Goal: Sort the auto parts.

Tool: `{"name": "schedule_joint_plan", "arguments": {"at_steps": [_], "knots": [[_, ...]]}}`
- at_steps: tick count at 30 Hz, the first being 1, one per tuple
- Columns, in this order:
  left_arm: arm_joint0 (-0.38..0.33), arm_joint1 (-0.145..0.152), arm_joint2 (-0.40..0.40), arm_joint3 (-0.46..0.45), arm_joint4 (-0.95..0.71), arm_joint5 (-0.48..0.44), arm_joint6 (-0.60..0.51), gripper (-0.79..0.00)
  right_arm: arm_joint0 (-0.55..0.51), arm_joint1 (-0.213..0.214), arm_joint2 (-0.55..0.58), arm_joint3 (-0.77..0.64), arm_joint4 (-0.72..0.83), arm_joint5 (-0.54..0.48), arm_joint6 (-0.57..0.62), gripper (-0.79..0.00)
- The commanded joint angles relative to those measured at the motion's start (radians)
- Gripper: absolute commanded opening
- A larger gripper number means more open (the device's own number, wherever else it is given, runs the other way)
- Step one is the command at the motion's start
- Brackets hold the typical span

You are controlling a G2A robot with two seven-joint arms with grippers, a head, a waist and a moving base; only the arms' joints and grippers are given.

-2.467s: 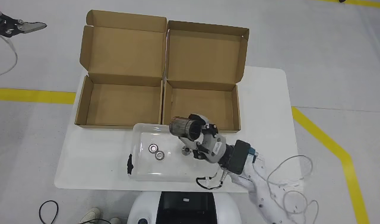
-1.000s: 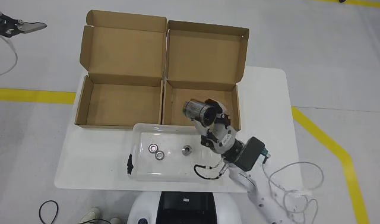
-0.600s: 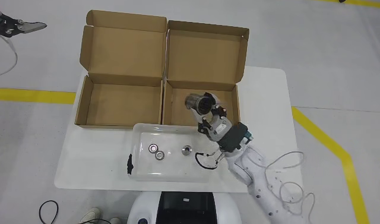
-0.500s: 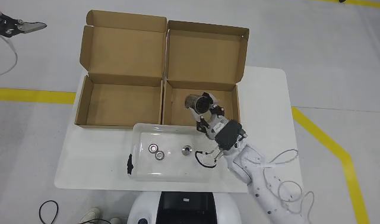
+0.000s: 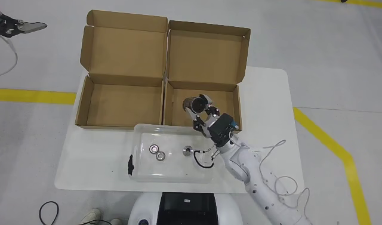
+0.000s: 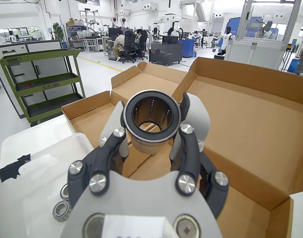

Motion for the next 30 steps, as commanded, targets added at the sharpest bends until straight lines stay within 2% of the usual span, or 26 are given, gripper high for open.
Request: {"name": "schedule_joint_plan", "arguments": {"at_steps": [1, 21, 25, 30], "knots": [[0.0, 0.0, 0.0, 0.0, 0.0, 0.0, 0.0, 0.0, 0.0, 0.0, 0.0, 0.0, -0.001, 0.0, 0.0, -0.785], [0.0, 0.0, 0.0, 0.0, 0.0, 0.0, 0.0, 0.0, 0.001, -0.001, 0.0, -0.002, 0.004, 0.007, 0.015, -0.785], [0.0, 0.0, 0.0, 0.0, 0.0, 0.0, 0.0, 0.0, 0.036, -0.012, -0.024, 0.019, 0.016, 0.008, 0.048, -0.785], [0.0, 0.0, 0.0, 0.0, 0.0, 0.0, 0.0, 0.0, 0.097, -0.033, -0.066, 0.077, 0.022, 0.056, 0.113, -0.785]]}}
